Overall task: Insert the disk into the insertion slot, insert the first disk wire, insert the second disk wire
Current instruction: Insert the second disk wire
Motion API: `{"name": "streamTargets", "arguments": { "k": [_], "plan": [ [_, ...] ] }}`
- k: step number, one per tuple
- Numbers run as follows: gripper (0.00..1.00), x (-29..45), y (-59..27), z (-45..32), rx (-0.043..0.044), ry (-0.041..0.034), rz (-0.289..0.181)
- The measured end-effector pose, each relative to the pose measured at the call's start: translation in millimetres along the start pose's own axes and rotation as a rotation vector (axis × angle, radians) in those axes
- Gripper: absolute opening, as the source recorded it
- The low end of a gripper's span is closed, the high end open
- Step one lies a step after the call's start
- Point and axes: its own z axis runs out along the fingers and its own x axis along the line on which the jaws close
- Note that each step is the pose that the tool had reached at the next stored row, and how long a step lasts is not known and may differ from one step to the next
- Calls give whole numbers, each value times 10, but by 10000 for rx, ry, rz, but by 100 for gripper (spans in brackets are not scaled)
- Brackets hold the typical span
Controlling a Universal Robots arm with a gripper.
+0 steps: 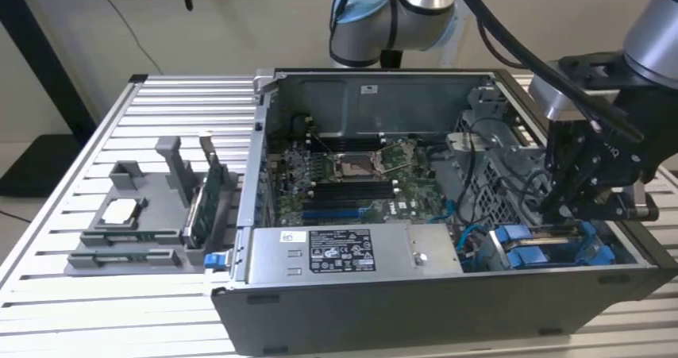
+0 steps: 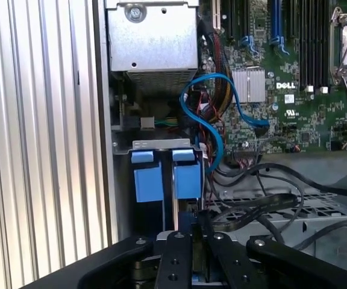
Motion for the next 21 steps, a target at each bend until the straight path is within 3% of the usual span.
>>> {"name": "streamTargets", "arguments": {
  "k": [11, 21],
  "plan": [
    [16, 0, -76, 75, -4, -63, 2],
    [16, -2, -94, 126, -10, -184, 2]
  ]
}}
